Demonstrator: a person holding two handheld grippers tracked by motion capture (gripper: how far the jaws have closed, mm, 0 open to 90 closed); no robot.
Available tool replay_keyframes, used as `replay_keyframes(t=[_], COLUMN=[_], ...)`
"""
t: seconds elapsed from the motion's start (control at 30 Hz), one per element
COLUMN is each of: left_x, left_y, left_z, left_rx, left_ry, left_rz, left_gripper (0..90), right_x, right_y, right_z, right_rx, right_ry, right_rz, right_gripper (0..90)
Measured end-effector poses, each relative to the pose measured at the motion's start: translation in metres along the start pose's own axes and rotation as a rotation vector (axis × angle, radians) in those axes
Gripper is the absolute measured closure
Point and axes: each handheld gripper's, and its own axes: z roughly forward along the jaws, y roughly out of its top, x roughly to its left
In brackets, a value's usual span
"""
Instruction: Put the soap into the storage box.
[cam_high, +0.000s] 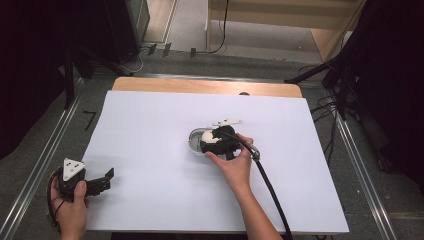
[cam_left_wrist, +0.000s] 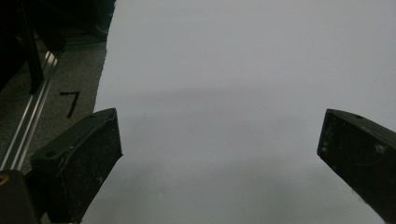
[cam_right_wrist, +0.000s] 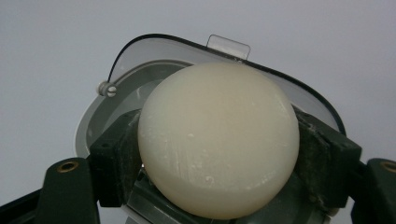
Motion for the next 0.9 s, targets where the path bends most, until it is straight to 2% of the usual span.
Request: replay_keyframes(t=[0.37,0.9], left_x=[0.0,0.0], left_y=[0.0,0.0], left_z=[0.0,0.0], left_rx=[0.001,-0.001], left_ry=[0.0,0.003], left_rz=[0.0,0.002], left_gripper=[0.3,0.3], right_x=[-0.003,-0.009], right_y=[0.004,0.008], right_z=[-0.011,-0.027], right_rx=[-0.041,-0.086], right_ry=[0.007,0.007], right_rz=[0.019,0.021], right_gripper=[24.7,26.3])
